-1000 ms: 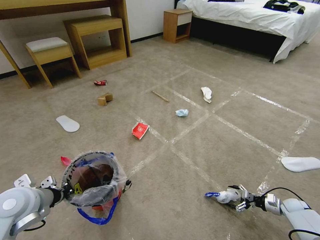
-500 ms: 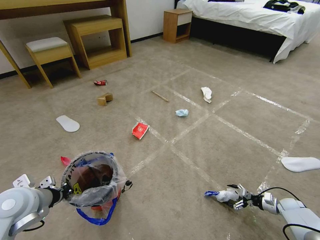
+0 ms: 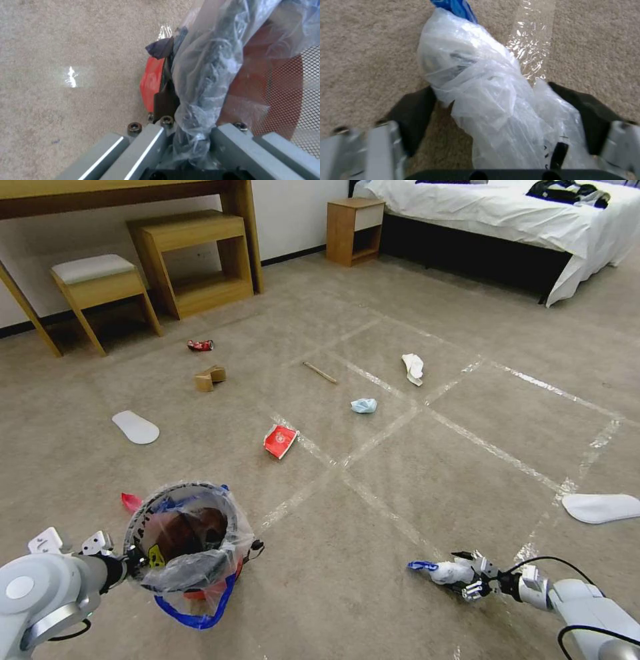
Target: Pick up the trash bin and place the garbage on the floor into it.
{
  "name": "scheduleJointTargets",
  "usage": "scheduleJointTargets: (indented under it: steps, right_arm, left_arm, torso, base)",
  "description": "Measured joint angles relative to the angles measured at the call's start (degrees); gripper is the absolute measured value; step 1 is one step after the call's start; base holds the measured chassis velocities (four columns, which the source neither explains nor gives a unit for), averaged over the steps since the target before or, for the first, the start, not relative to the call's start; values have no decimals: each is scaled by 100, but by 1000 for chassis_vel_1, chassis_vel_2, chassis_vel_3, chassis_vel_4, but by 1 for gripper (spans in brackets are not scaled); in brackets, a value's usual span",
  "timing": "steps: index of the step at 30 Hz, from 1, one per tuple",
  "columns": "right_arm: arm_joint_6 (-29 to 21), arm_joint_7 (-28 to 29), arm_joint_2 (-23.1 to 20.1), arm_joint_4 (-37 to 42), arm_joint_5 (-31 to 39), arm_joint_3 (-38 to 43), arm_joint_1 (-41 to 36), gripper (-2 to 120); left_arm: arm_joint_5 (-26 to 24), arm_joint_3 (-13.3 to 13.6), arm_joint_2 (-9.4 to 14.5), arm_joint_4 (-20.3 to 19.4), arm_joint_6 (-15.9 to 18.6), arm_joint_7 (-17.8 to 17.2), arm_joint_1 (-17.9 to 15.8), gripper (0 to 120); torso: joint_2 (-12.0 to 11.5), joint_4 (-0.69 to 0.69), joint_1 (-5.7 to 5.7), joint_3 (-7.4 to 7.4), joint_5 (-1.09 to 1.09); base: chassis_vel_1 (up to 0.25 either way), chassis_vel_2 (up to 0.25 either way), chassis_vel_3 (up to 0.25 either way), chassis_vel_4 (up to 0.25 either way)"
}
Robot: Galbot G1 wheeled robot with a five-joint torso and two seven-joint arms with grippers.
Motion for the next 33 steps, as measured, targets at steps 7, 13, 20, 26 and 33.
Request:
scheduleJointTargets:
  steps: [7,13,20,26,33]
  right_arm:
    - [-30,-33,25,31,42,-25,8,56]
    - [-42,-45,68,29,55,-53,59,38]
    - [-48,-64,110,48,116,-147,109,9]
    - [-48,-93,79,308,334,-149,29,0]
    - [-45,-39,-67,1095,799,1,-178,0]
  left_arm:
    - [11,12,17,23,0,0,-15,0]
    - [18,33,20,47,0,0,-41,0]
    - [19,55,21,78,0,1,-78,0]
    - [-130,10,79,20,0,-33,-80,0]
    - [-349,-99,194,-110,0,-117,-74,0]
  torso:
    - [0,0,0,0,1]
    - [0,0,0,0,1]
    - [0,0,0,0,0]
    - [0,0,0,0,1]
    - [0,1,0,0,0]
  base:
    - [0,0,0,0]
    - [0,0,0,0]
    - [0,0,0,0]
    - [0,0,0,0]
    - [0,0,0,0]
